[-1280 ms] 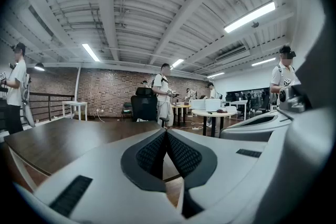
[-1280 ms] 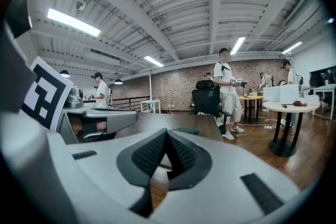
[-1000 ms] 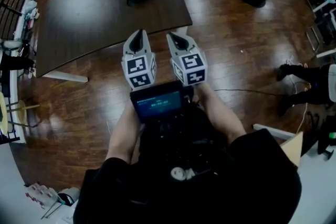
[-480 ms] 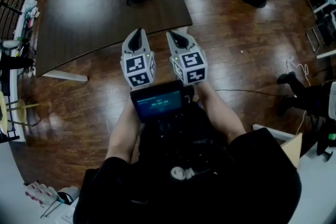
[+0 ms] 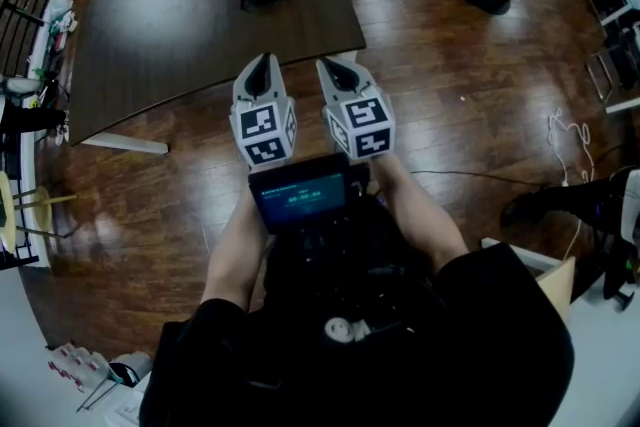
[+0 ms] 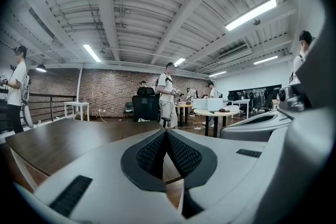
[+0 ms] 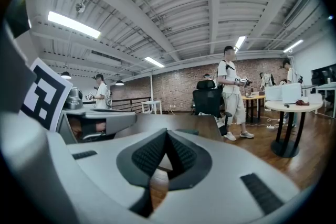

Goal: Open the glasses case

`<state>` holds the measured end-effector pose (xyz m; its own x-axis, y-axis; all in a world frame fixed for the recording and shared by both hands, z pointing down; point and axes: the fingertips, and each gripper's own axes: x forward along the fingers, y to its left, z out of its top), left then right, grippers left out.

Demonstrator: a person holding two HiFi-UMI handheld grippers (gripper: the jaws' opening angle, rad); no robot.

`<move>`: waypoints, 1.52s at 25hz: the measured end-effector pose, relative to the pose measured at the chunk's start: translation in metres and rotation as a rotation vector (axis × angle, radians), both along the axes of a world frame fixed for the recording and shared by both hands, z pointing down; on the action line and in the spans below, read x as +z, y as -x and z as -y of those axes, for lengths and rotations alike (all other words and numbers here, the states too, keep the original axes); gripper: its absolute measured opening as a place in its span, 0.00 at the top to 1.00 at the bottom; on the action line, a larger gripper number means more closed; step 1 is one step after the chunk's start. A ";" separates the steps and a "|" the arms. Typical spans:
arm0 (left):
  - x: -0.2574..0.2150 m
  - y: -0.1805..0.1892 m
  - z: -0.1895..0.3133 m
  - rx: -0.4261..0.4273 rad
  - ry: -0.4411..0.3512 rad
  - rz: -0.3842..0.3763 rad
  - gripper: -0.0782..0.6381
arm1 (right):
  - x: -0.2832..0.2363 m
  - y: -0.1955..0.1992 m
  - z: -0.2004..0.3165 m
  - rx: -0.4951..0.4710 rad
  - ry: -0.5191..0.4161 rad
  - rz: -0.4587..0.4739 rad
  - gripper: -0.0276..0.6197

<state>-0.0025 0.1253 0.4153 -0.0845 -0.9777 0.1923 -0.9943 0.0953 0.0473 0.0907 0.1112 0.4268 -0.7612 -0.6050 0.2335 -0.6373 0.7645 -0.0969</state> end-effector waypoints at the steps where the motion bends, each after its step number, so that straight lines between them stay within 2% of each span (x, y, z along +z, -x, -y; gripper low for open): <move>1: 0.001 -0.008 0.004 -0.002 0.001 0.002 0.89 | 0.001 -0.007 0.004 -0.003 0.001 0.002 0.93; 3: 0.003 -0.018 0.009 -0.008 0.001 0.003 0.89 | 0.003 -0.018 0.010 -0.008 0.002 0.004 0.93; 8: 0.001 -0.007 0.004 -0.019 -0.003 0.010 0.89 | 0.002 -0.008 0.006 -0.020 0.000 0.008 0.93; 21: 0.000 -0.019 -0.003 -0.052 0.006 0.032 0.89 | 0.000 -0.020 0.004 -0.056 0.011 0.031 0.93; 28: -0.001 -0.033 0.010 -0.027 0.003 0.039 0.89 | 0.001 -0.031 0.015 -0.042 0.014 0.043 0.93; 38: 0.016 0.018 0.053 -0.014 0.021 0.014 0.89 | 0.014 0.019 0.053 -0.039 0.028 0.020 0.93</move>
